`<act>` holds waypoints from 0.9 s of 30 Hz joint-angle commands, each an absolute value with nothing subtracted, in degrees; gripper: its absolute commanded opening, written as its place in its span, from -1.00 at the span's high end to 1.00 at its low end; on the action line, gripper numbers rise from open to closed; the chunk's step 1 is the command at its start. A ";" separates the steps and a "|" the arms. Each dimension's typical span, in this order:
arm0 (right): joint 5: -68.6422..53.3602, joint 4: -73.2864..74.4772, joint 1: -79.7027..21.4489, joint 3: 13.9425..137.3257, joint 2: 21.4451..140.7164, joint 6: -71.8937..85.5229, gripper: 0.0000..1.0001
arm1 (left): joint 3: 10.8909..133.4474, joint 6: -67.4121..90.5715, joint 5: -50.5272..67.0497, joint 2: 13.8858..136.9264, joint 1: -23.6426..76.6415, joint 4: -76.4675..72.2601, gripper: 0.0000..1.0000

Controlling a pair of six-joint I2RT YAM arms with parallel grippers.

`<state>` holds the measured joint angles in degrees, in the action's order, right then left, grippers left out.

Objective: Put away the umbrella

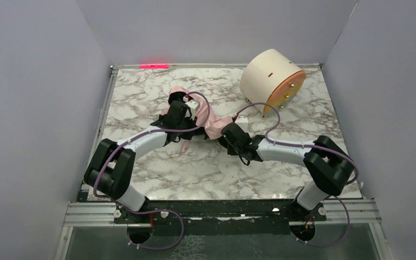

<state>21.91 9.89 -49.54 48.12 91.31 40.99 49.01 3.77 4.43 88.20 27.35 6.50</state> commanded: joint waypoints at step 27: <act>8.27 -0.35 -49.57 64.33 112.25 31.95 0.99 | 48.26 2.02 17.25 88.55 29.67 1.03 1.00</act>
